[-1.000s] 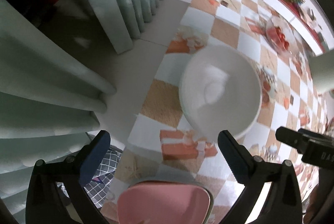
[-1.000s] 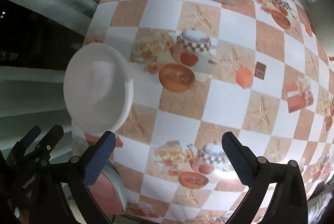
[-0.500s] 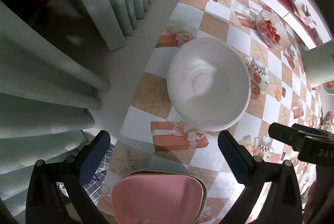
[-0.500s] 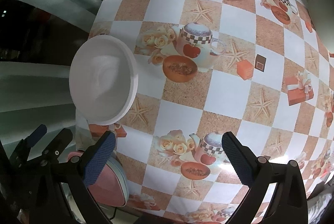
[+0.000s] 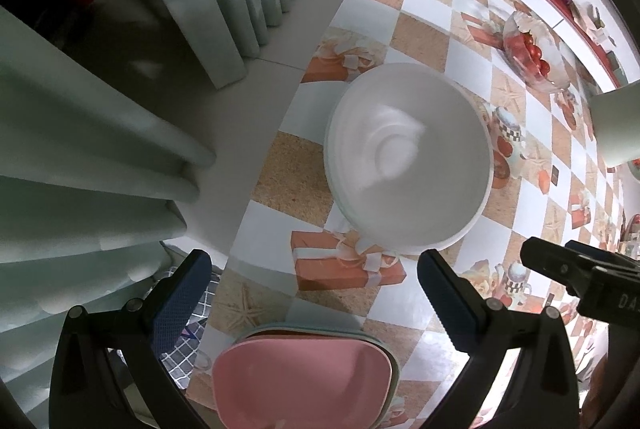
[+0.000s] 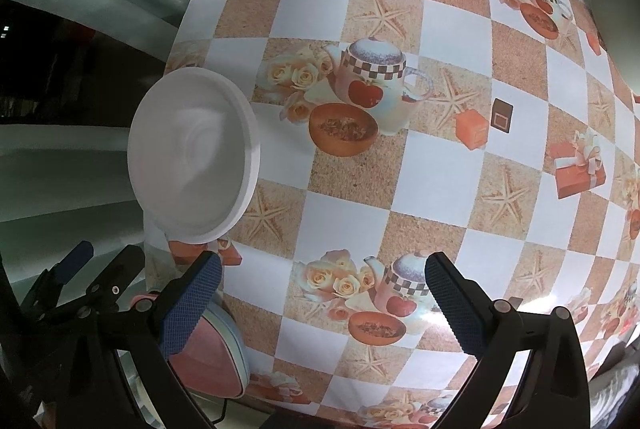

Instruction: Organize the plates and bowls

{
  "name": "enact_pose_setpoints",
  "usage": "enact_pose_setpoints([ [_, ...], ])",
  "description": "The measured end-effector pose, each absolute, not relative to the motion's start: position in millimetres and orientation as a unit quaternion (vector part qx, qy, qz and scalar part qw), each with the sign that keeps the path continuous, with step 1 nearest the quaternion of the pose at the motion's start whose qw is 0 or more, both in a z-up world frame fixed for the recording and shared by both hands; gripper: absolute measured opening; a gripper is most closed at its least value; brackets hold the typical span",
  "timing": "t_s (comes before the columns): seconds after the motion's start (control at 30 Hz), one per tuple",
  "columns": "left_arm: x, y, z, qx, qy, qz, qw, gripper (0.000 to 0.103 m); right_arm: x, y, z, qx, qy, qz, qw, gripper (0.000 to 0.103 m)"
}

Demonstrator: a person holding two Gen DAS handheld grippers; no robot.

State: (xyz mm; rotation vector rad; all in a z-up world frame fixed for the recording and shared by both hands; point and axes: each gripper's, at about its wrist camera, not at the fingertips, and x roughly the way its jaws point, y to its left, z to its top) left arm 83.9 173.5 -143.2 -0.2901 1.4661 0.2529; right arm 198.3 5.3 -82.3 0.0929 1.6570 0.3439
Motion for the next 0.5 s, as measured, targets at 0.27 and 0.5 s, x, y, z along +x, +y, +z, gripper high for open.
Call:
enact_pose_setpoints([
  [0.27,90.9,175.2,-148.2,-0.144,0.672,0.116,0.717,0.103,201.4,11.0,-86.4,0.043,0.735,0.152,0.659,0.102],
  [0.5,103.7,176.6,-151.5,-0.133,0.674,0.122,0.716,0.103,212.0,20.8,-87.4,0.046,0.73,0.152,0.665,0.102],
])
